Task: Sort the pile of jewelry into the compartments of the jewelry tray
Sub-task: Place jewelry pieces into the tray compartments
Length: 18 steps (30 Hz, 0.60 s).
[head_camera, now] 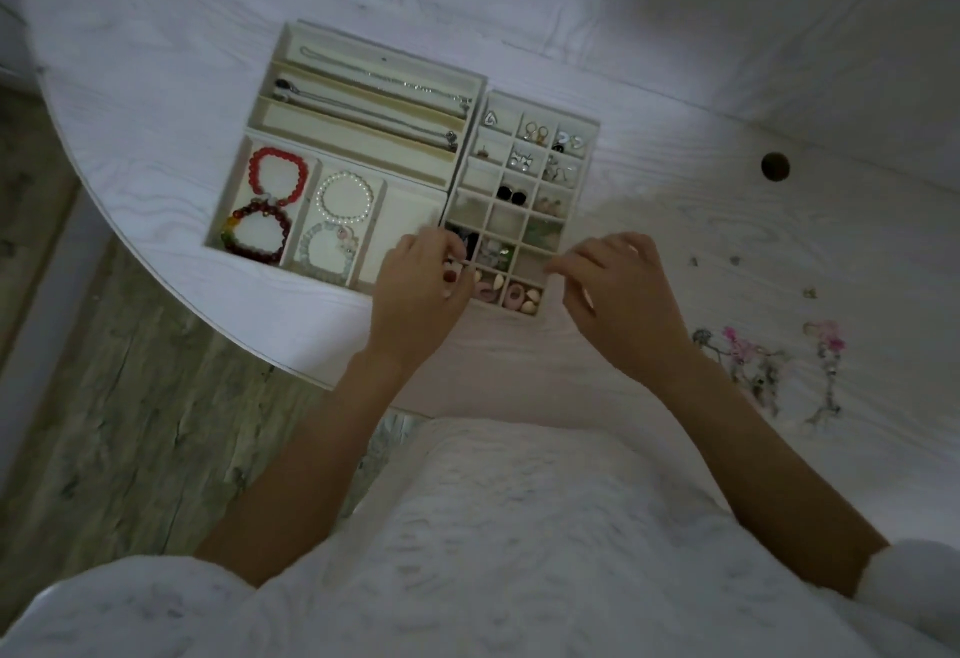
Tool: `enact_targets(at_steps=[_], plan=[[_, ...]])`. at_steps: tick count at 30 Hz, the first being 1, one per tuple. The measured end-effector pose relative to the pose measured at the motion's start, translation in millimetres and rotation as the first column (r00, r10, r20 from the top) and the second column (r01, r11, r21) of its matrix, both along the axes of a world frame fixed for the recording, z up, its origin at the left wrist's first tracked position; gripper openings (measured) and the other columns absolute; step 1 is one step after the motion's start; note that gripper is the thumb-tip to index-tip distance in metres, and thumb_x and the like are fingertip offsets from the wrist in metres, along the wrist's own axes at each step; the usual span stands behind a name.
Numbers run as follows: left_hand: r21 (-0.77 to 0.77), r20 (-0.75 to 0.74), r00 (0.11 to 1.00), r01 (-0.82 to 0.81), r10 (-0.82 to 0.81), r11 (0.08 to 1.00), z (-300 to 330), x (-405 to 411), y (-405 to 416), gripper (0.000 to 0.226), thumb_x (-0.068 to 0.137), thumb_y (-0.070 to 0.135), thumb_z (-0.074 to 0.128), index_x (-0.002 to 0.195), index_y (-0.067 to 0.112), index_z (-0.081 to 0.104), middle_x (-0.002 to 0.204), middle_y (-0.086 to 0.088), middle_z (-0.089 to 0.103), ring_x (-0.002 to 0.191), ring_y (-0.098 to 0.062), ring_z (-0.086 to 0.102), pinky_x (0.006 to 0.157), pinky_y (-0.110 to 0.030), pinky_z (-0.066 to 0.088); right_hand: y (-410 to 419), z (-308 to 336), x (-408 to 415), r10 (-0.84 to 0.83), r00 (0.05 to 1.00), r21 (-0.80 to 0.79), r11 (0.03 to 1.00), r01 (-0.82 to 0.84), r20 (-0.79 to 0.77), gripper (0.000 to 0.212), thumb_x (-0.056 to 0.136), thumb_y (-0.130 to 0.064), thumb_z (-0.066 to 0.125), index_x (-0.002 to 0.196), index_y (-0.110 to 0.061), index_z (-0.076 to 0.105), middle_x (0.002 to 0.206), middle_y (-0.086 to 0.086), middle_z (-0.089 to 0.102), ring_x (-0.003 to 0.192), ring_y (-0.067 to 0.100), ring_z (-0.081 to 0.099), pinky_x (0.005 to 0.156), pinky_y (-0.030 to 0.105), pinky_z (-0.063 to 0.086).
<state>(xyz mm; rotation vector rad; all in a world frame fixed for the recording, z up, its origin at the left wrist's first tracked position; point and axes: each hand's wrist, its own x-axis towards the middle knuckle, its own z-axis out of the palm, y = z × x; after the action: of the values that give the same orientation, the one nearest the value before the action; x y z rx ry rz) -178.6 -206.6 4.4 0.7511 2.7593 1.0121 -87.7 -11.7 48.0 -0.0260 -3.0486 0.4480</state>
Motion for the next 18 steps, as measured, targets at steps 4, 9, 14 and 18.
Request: enact_targets(at_steps=[4,9,14,18], plan=[[-0.166,-0.075,0.977,0.184,-0.198,0.969,-7,20,28,0.033,0.082,0.038,0.053,0.098,0.012,0.066,0.09,-0.004,0.065,0.086,-0.025,0.056,0.078,-0.031,0.042,32,0,65,-0.306,0.951,-0.042,0.951,0.308,0.051,0.02,0.087,-0.012,0.051,0.097,-0.016,0.068,0.084,0.002,0.065,0.076,0.024,0.059,0.076,0.035,0.038],[-0.337,0.015,0.955,0.282,-0.295,0.898,-14,34,52,0.04,0.077,0.04,0.061,0.103,0.01,0.068,0.1,-0.013,0.065,0.102,-0.038,0.056,0.084,-0.044,0.046,49,-29,116,-0.552,0.782,-0.136,0.785,0.605,0.289,0.027,0.087,-0.017,0.064,0.113,-0.011,0.061,0.102,0.01,0.059,0.087,0.027,0.059,0.078,0.036,0.047],[-0.326,-0.029,0.97,0.22,-0.242,0.92,-11,41,62,0.035,0.071,0.026,0.077,0.103,0.015,0.069,0.097,-0.008,0.066,0.099,-0.035,0.057,0.083,-0.041,0.041,36,-53,117,-0.57,0.722,-0.005,0.784,0.621,0.393,0.041,0.09,-0.027,0.06,0.126,-0.013,0.047,0.135,0.016,0.041,0.097,0.031,0.057,0.074,0.036,0.046],[-0.297,-0.037,0.973,0.205,-0.226,0.932,-9,45,66,0.036,0.069,0.019,0.078,0.104,0.015,0.069,0.093,-0.007,0.067,0.096,-0.035,0.057,0.08,-0.041,0.042,41,-59,103,-0.574,0.749,-0.089,0.771,0.63,0.331,0.031,0.092,-0.015,0.052,0.122,-0.008,0.052,0.12,0.015,0.047,0.094,0.029,0.055,0.068,0.032,0.043]])
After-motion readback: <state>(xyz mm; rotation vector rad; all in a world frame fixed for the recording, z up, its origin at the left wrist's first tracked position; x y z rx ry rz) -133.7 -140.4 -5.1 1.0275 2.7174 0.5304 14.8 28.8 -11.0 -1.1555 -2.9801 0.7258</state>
